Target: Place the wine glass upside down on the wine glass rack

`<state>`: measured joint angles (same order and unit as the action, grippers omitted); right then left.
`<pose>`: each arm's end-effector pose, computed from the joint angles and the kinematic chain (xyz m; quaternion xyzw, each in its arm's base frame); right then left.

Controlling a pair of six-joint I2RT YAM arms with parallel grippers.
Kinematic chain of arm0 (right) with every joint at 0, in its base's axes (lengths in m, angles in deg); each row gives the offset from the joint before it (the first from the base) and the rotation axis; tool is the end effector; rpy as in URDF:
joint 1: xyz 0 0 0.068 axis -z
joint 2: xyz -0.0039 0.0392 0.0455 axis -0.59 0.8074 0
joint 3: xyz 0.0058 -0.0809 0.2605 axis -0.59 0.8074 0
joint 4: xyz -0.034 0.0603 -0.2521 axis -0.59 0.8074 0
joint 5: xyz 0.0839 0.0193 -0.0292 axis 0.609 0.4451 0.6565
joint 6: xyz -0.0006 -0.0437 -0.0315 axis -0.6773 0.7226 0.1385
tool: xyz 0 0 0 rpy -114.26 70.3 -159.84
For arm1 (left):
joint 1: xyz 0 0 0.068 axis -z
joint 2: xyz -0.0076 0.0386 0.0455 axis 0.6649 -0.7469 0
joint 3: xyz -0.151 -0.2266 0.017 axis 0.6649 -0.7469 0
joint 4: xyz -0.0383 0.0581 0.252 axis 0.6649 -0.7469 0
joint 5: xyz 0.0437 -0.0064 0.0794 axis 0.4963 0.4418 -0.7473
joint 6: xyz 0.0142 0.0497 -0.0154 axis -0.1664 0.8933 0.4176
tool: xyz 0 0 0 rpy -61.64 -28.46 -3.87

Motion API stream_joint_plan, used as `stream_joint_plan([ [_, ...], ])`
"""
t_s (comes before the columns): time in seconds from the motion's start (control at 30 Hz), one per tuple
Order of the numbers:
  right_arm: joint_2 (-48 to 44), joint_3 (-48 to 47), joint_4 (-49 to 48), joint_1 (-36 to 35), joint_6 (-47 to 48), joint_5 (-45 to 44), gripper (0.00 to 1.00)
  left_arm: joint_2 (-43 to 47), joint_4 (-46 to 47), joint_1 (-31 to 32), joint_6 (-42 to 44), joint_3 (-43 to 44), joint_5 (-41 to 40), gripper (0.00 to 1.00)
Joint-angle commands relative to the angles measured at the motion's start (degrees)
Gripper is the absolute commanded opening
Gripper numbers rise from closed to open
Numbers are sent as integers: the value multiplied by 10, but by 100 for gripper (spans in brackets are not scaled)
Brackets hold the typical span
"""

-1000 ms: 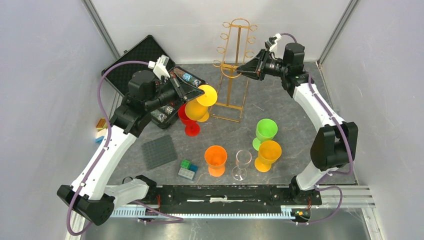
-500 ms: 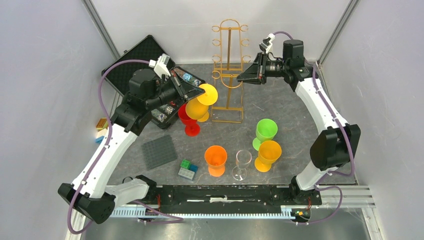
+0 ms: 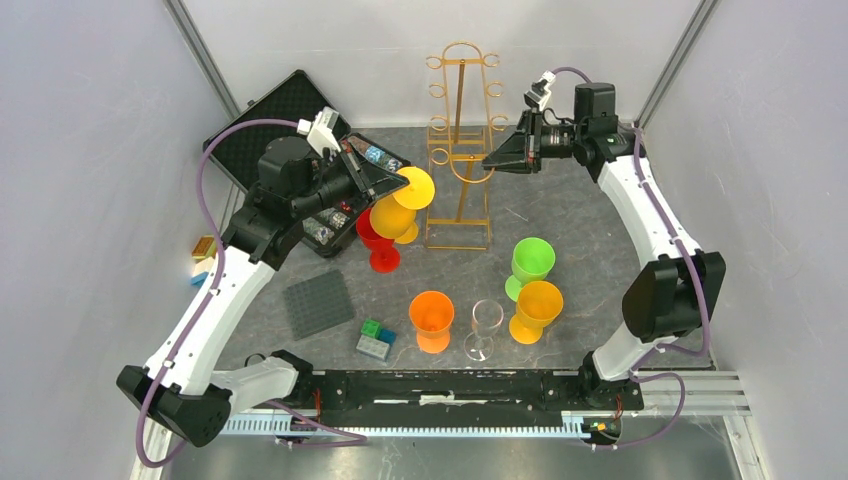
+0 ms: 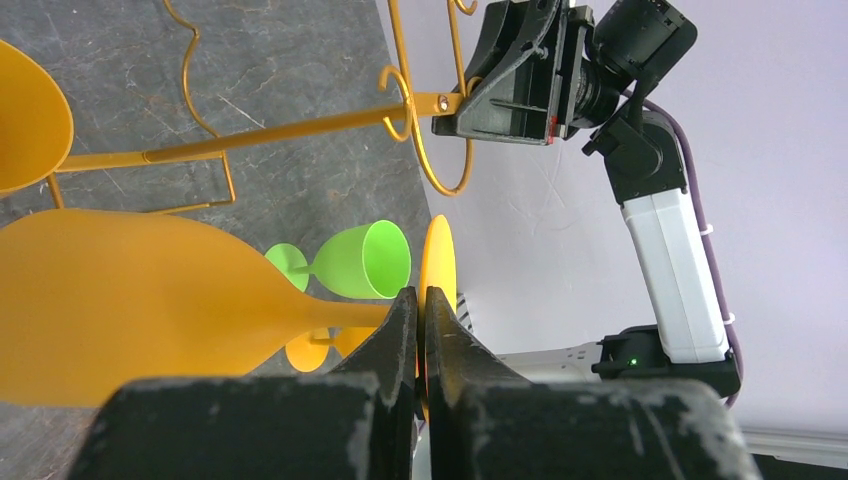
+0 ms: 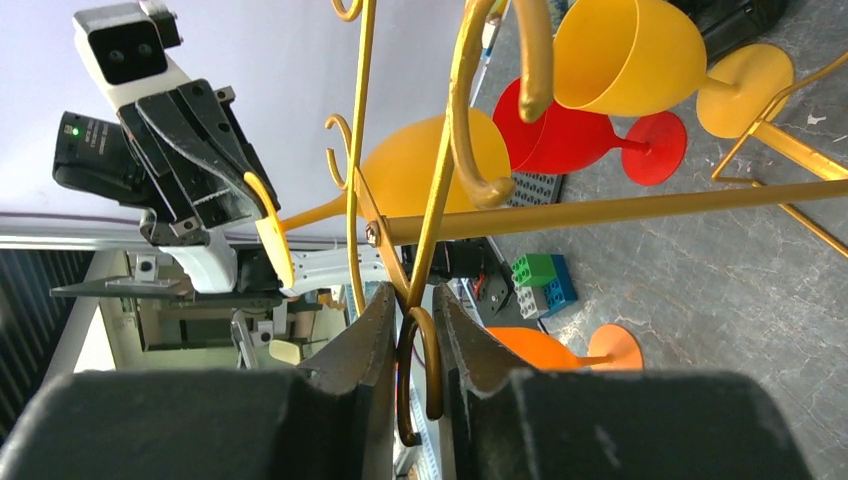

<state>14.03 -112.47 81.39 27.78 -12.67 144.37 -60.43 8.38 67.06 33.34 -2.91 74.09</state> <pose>0.3565 0.0851 0.3747 -0.0289 0.7817 0.6006 0.1652 0.2094 -0.1147 0.4305 -0.0674 0.7755 -0.5075 0.3694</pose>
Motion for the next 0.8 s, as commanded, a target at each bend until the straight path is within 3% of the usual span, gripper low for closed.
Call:
stream_joint_plan([
  [0.0,-8,7,49,12,79,-8,1,9,20,-4,17,18,11,2],
  [0.13,1,-8,88,20,121,-24,19,9,20,-4,17,17,11,2],
  [0.3,3,-26,110,27,143,-54,68,11,19,-6,16,15,9,2],
  [0.43,-3,-35,111,34,148,-75,96,12,17,-8,17,15,8,2],
  [0.77,-27,-47,98,69,140,-92,98,14,17,-11,17,11,8,2],
])
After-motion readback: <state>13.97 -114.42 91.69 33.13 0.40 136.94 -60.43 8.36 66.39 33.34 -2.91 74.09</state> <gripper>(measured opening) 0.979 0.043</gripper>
